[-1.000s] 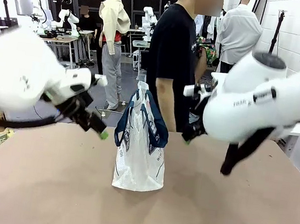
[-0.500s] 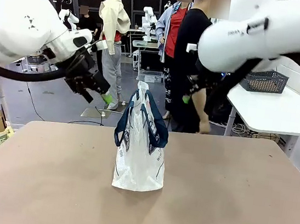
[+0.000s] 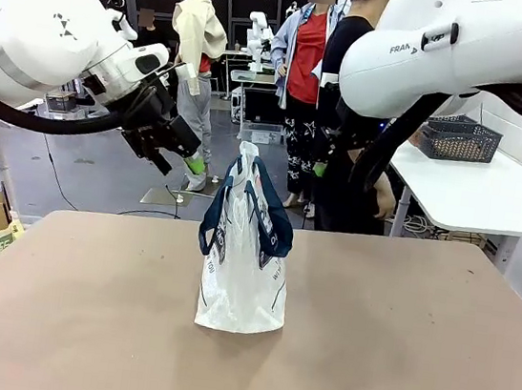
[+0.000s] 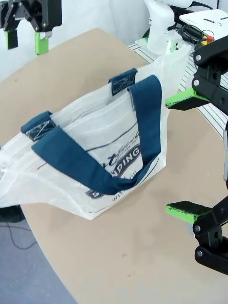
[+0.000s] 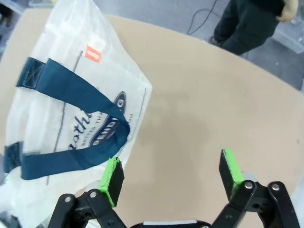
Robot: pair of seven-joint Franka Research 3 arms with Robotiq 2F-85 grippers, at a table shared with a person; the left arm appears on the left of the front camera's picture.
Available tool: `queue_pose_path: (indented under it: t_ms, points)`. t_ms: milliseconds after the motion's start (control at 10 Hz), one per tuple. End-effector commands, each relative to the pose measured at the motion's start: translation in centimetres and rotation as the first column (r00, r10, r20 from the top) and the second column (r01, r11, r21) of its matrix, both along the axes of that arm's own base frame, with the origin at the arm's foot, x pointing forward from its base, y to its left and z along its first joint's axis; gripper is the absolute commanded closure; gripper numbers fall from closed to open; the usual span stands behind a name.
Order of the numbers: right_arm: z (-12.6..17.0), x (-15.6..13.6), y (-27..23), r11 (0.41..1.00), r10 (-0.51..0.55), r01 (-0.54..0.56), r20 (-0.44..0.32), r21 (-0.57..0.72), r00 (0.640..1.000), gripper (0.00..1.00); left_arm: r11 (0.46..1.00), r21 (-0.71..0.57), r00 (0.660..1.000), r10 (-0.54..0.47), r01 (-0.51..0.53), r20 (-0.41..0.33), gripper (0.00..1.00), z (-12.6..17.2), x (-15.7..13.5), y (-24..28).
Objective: Transfer purchased items from the store into the shopping bag.
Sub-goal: Open the Reusable shopping bag in the center of the table.
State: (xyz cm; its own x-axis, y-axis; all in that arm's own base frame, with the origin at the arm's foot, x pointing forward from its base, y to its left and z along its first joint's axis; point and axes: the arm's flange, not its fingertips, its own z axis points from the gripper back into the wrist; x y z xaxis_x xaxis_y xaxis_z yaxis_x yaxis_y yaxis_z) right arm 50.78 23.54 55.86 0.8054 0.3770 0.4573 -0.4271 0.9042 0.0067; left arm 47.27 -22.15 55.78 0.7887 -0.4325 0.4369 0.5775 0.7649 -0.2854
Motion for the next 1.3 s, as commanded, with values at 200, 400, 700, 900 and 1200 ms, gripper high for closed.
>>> queue_pose_path:
  t_ms: [200,400,700,900,1200]
  points:
    - [2.5,3.5,5.3,0.977,-0.154,0.177,-0.176,0.118,0.972,0.0,0.994,-0.064,0.978,0.076,-0.09,-0.194,0.0,2.7,-0.3,-3.4]
    - [2.7,5.1,7.5,0.976,-0.129,0.161,-0.207,0.149,0.97,0.0,0.993,-0.069,0.973,0.075,-0.092,-0.218,0.0,3.0,-0.4,-3.7]
    - [1.6,6.4,9.8,0.96,-0.134,0.188,-0.25,0.208,0.959,0.0,0.991,-0.117,0.969,0.038,-0.068,-0.246,0.0,2.5,0.0,-4.3]
    - [0.8,6.6,10.2,0.959,-0.124,0.192,-0.299,0.208,0.946,0.0,0.991,-0.107,0.963,0.047,-0.077,-0.267,0.0,1.9,0.0,-4.7]
    - [-0.7,6.6,10.3,0.96,-0.104,0.191,-0.374,0.206,0.922,0.0,0.991,-0.083,0.958,0.074,-0.101,-0.277,0.0,-0.2,0.7,-5.1]
